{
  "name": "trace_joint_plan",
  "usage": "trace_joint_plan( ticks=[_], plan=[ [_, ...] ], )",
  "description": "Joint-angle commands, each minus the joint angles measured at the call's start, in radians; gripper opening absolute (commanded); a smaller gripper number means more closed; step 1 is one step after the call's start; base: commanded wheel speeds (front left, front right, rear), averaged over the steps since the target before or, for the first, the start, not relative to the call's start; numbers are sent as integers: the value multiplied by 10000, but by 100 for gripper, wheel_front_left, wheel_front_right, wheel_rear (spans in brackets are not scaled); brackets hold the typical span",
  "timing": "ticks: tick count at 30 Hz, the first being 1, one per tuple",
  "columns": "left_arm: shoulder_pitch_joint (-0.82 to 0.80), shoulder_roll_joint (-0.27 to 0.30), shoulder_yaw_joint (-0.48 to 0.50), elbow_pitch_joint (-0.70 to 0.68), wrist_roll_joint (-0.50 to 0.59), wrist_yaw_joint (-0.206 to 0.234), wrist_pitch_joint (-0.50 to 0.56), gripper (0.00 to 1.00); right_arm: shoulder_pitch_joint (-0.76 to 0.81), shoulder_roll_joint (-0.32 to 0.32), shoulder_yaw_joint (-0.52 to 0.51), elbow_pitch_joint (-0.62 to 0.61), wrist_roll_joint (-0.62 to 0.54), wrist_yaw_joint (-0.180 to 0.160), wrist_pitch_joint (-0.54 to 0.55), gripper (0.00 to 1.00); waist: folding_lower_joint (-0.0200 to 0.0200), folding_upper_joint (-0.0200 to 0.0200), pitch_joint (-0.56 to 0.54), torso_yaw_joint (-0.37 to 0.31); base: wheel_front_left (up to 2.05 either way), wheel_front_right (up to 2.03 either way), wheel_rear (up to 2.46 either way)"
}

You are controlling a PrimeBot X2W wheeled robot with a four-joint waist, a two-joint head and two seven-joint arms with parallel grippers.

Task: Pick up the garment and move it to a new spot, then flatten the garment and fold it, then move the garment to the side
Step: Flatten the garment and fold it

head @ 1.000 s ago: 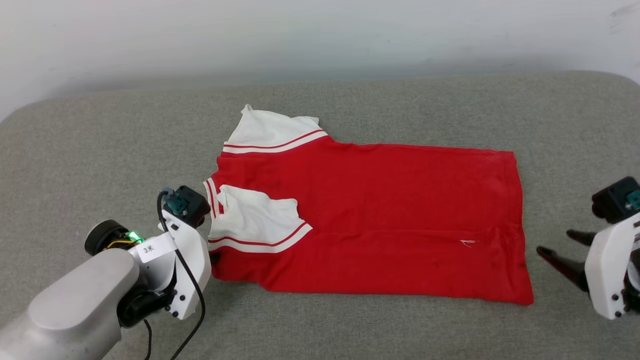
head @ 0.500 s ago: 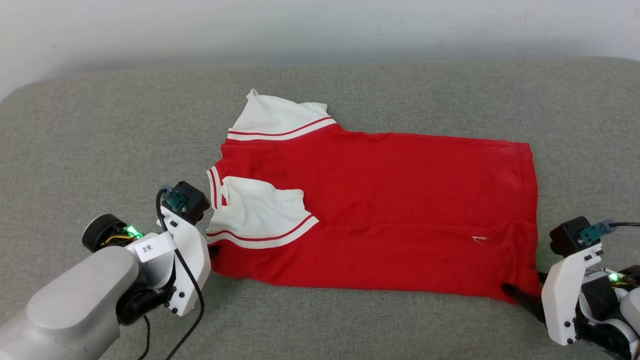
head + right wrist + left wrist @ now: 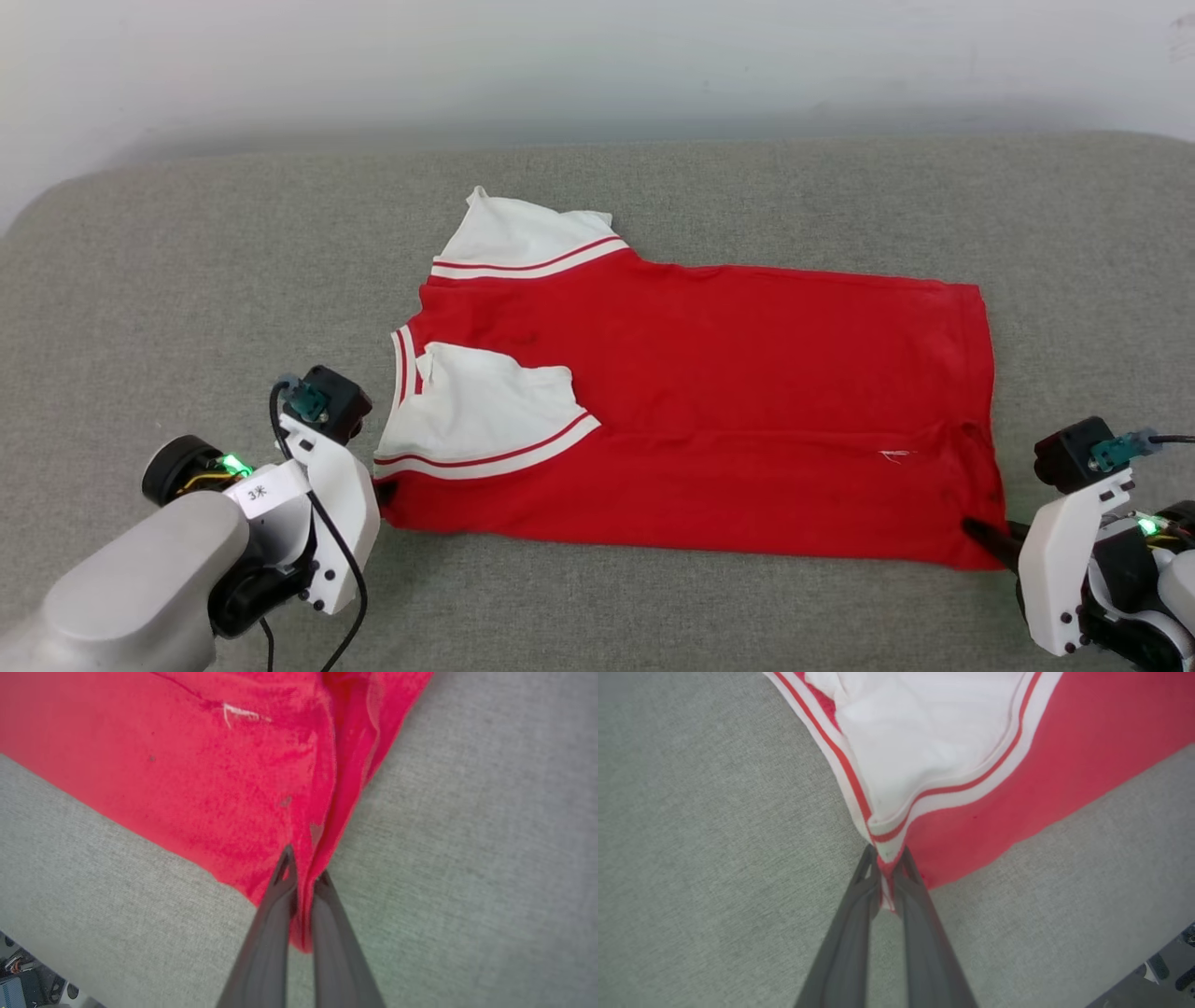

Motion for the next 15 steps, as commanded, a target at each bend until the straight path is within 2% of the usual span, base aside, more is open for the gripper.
trace_joint_plan(
  ticks=[1, 5, 15],
  plan=[
    [270, 71, 65, -134, -99, 140, -100, 0, 99, -231, 27, -112, 76, -19, -122, 0, -1, 0, -186, -23, 0, 0, 0],
    [648, 323, 113, -513, -250, 348, -226, 0, 271, -578, -27, -454, 178, -19, -271, 0, -1, 0, -454, -48, 0, 0, 0],
    [1896, 842, -32, -1914, -495, 1184, -417, 0, 1133, -1331, -330, -1498, 392, -19, -71, 0, -1, 0, -810, -37, 0, 0, 0]
  ],
)
